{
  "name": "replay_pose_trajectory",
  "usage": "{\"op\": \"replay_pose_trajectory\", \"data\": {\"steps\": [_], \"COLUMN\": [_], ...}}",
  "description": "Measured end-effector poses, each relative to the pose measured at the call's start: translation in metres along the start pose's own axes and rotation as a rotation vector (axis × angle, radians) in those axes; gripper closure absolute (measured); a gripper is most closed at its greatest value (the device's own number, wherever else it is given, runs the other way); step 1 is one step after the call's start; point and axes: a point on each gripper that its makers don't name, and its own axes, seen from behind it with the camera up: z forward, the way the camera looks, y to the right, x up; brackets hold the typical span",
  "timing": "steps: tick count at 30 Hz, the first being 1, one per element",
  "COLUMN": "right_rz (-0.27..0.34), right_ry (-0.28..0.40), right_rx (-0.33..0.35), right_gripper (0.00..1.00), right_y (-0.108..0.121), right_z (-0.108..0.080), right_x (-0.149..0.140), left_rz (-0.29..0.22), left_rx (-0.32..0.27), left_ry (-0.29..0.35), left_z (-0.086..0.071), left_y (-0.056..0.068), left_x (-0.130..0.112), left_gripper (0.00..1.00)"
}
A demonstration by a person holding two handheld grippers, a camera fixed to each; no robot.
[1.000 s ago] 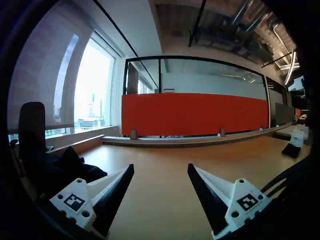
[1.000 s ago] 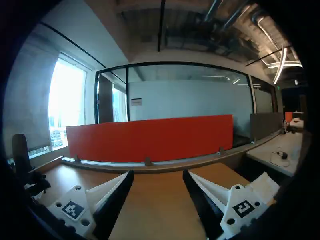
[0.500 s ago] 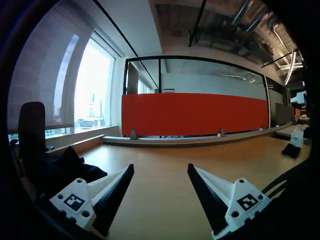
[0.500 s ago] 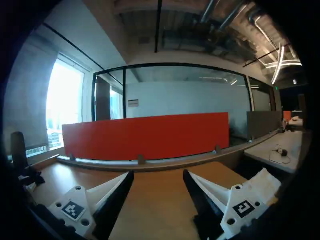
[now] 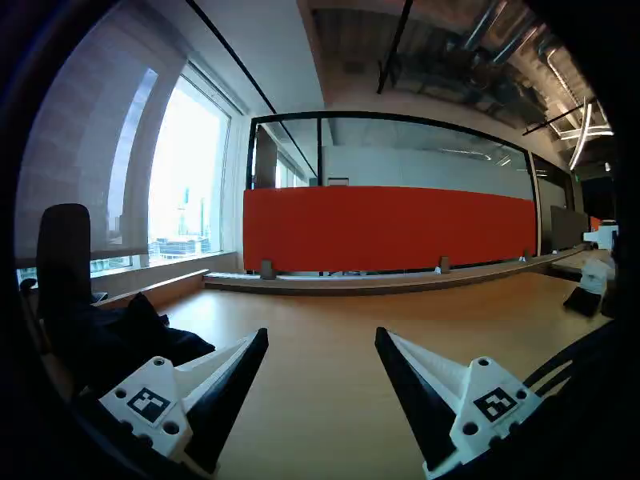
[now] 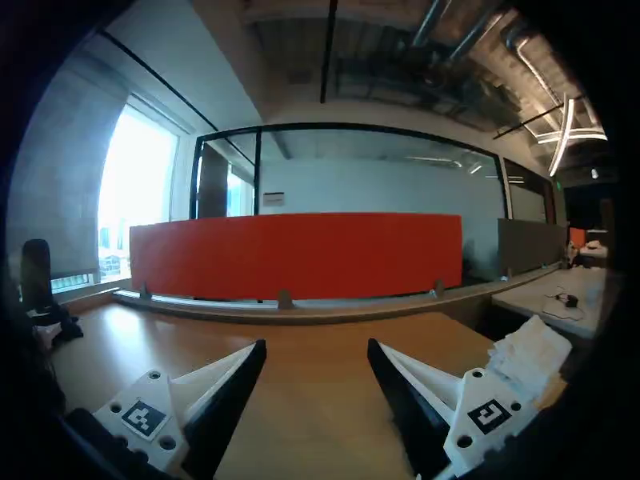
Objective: Fold towel
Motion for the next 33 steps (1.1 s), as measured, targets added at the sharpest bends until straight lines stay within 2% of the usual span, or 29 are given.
{"op": "replay_pose_trajectory", "data": {"steps": [6,15,33], "right_rz": [-0.004,0.035,0.020], "right_ry": [0.004,-0.006,-0.009], "right_rx": [0.012,-0.010,0.004], "right_gripper": [0.01,0.01,0.01], "right_y": [-0.004,0.004,-0.002], "right_z": [0.000,-0.001,0.000], "right_x": [-0.016,-0.043,-0.061], "left_rz": [0.001,0.001,0.001], "left_rx": [0.000,0.000,0.000], "left_ry": [0.000,0.000,0.000], "left_z": [0.000,0.000,0.000], "left_y": [0.000,0.000,0.001], "left_x": [0.000,0.001,0.001], "left_gripper": [0.01,0.01,0.01]}}
